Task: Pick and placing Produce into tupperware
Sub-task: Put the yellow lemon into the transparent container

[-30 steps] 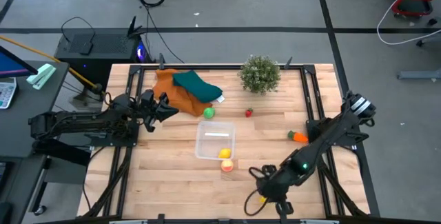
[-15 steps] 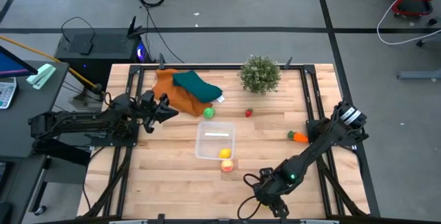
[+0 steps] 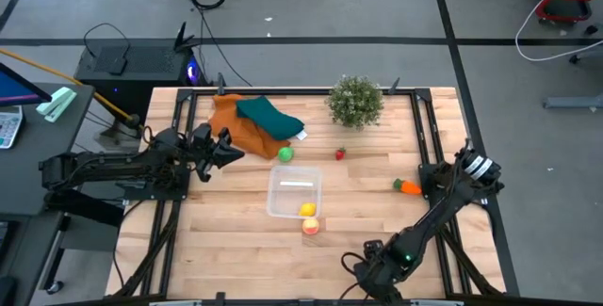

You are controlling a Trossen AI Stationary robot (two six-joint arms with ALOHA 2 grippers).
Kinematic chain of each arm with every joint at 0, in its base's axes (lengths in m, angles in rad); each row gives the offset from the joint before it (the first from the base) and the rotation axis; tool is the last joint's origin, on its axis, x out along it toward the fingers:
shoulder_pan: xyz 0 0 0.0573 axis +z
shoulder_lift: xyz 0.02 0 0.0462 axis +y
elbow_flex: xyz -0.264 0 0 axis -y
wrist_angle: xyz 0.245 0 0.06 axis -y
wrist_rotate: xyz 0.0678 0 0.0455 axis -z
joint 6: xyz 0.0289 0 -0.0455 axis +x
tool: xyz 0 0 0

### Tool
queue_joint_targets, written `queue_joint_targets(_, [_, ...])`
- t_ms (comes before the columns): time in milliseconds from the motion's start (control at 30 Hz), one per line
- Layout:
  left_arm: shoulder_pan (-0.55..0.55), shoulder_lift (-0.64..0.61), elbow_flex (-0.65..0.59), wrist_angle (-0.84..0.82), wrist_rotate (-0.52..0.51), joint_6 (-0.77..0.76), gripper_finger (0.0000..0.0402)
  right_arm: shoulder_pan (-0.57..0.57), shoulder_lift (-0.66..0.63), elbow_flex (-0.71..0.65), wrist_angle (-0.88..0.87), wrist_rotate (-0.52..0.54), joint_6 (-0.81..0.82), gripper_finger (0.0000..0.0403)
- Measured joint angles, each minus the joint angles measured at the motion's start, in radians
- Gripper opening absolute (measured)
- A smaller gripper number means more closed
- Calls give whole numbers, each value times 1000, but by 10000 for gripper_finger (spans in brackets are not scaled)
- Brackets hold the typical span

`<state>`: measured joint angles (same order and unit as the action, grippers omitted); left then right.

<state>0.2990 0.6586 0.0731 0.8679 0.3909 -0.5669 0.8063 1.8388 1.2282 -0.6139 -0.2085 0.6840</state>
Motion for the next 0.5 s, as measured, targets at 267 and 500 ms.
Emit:
queue_joint_targets(267, [0, 0, 0, -8, 0, -1, 10, 9, 51, 0, 34, 81, 31, 347])
queue_joint_targets(500, [0, 0, 0, -25, 0, -20, 15, 1, 84, 4, 68, 78, 51, 320])
